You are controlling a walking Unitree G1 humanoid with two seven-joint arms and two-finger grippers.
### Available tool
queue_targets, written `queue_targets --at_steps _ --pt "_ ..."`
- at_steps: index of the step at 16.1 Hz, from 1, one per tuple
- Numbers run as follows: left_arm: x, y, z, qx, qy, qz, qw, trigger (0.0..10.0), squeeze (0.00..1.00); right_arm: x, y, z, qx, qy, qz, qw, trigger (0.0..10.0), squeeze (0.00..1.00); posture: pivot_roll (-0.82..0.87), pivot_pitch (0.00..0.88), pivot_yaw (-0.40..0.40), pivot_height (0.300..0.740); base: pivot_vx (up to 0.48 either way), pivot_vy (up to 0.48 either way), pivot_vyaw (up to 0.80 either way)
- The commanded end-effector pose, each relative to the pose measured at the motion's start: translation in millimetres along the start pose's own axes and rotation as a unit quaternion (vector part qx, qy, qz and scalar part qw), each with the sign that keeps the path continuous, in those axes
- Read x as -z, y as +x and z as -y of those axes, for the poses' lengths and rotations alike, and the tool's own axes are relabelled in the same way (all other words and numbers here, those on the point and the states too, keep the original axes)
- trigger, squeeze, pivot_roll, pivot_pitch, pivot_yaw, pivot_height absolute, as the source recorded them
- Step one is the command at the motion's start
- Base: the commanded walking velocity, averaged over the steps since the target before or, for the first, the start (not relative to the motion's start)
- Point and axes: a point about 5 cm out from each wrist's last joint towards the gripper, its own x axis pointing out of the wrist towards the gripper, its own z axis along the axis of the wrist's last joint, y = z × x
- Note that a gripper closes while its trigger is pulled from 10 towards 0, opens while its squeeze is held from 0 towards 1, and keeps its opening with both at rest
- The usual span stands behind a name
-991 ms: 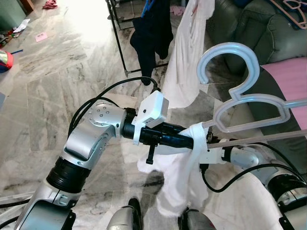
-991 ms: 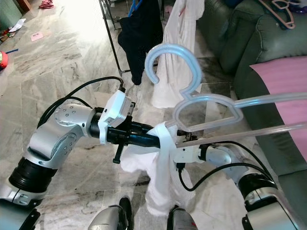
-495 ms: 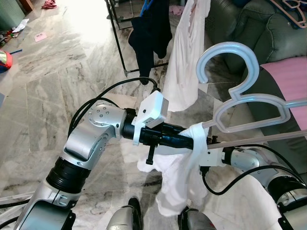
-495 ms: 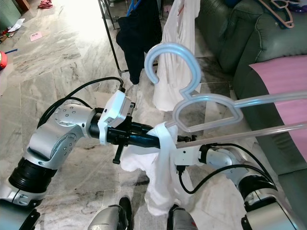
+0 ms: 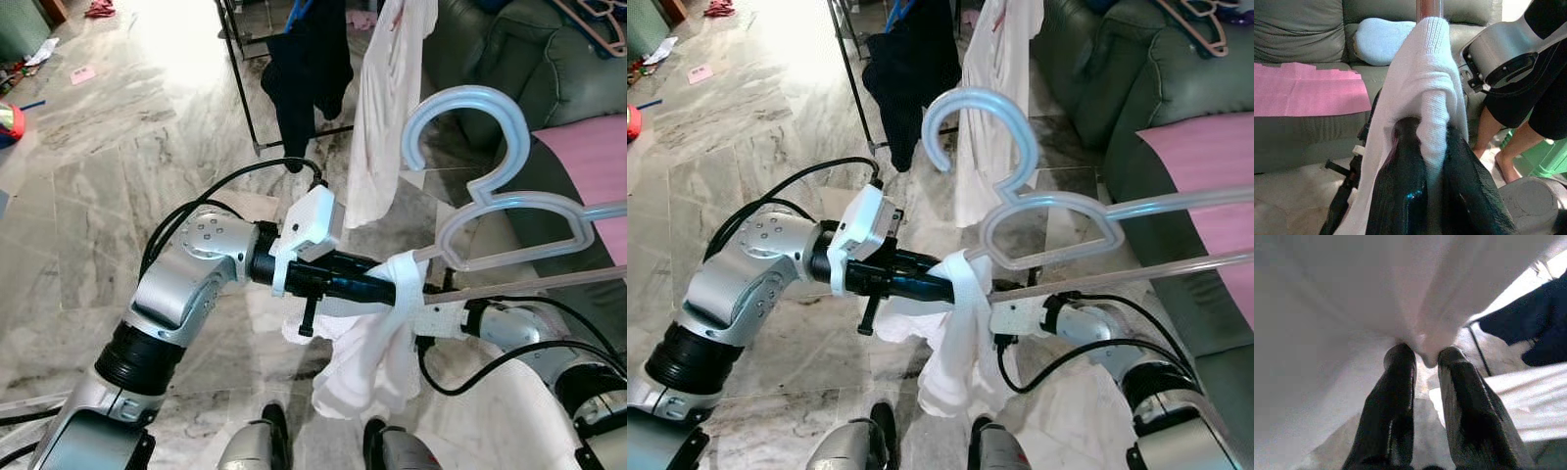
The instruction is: Hang hanger
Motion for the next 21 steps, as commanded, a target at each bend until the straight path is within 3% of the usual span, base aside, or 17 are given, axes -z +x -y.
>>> queue_targets --at_steps 1,6,10,13,14,15,21 --pt "-4 1.2 1.8 0.008 0.014 0.005 1.000 0.0 0.00 3 -2.9 -4.4 0.013 0.021 -0.002 1.000 0.0 0.00 0.06 0.292 0.085 0.740 0.000 0.000 0.00" --pt "-2 -1.3 -1.8 -0.006 0.015 0.003 1.000 0.0 0.00 10 -9.7 11.5 0.108 0.066 -0.019 0.992 0.0 0.00 0.06 0.286 0.086 0.740 0.000 0.000 0.00" --pt "5 -9.3 -10.8 -0.059 0.019 -0.002 0.998 0.0 0.00 17 -21.7 22.3 0.182 0.090 -0.033 0.979 0.0 0.00 0.06 0.281 0.080 0.740 0.000 0.000 0.00" --pt "26 -26.8 -24.6 -0.160 0.014 -0.013 0.987 0.0 0.00 23 -44.0 40.2 0.262 0.074 -0.043 0.961 0.0 0.00 0.05 0.276 0.075 0.740 0.000 0.000 0.00" --pt "29 -29.4 -25.7 -0.172 0.013 -0.016 0.985 0.0 0.00 23 -47.2 42.7 0.272 0.071 -0.043 0.959 0.0 0.00 0.05 0.276 0.075 0.740 0.000 0.000 0.00" --pt "42 -38.4 -27.4 -0.211 0.006 -0.025 0.977 0.0 0.00 24 -61.8 52.3 0.316 0.061 -0.046 0.946 0.0 0.00 0.03 0.274 0.075 0.740 0.000 0.000 0.00" --pt "75 -49.3 -21.0 -0.254 0.020 -0.054 0.966 0.0 0.00 24 -80.9 64.8 0.378 0.056 -0.065 0.922 0.0 0.00 -0.01 0.274 0.083 0.740 0.000 0.000 0.00"
